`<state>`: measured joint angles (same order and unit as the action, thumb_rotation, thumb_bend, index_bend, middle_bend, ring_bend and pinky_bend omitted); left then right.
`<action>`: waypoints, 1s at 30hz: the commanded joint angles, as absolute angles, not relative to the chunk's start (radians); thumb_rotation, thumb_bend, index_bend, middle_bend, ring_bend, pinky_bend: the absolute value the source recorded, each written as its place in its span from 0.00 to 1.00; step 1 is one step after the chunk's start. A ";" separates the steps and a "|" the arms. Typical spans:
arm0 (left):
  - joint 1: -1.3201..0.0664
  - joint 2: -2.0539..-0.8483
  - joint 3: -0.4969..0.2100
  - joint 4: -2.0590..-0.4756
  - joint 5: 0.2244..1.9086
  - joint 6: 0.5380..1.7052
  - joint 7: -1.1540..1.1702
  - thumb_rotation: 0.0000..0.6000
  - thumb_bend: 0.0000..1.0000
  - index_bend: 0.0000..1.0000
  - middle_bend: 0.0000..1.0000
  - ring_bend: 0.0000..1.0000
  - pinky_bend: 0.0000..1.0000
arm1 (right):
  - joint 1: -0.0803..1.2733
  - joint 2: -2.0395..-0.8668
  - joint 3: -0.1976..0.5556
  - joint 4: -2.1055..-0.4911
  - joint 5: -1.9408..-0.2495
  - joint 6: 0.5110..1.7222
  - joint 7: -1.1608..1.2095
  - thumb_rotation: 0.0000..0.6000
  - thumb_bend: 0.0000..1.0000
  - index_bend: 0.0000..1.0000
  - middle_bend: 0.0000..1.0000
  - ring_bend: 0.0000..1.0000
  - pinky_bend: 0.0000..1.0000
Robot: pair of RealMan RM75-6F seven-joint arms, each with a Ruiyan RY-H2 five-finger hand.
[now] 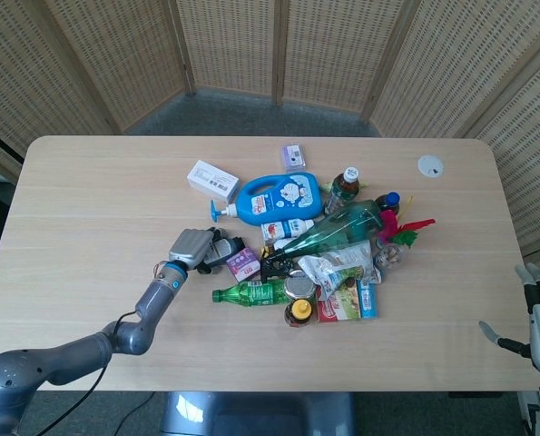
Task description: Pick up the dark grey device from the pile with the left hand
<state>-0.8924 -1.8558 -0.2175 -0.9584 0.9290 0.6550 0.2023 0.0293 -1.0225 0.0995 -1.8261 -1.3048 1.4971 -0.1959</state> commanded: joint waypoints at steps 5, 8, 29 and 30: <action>-0.853 -1.846 -0.223 -0.977 0.961 0.728 0.164 1.00 0.32 0.54 0.63 0.85 0.60 | 0.030 -1.025 0.101 -1.828 -1.307 1.495 -0.191 0.74 0.19 0.00 0.00 0.00 0.00; -0.827 -1.813 -0.225 -1.019 0.995 0.766 0.128 1.00 0.32 0.54 0.63 0.84 0.63 | 0.034 -1.029 0.101 -1.825 -1.311 1.489 -0.189 0.74 0.19 0.00 0.00 0.00 0.00; -0.646 -1.332 -0.397 -1.712 1.111 1.053 -0.093 1.00 0.31 0.54 0.63 0.84 0.63 | 0.069 -1.105 0.086 -1.750 -1.360 1.428 -0.112 0.73 0.19 0.00 0.00 0.00 0.00; -0.640 -1.313 -0.409 -1.738 1.112 1.063 -0.103 1.00 0.31 0.54 0.63 0.84 0.63 | 0.070 -1.108 0.085 -1.746 -1.363 1.426 -0.108 0.73 0.19 0.00 0.00 0.00 0.00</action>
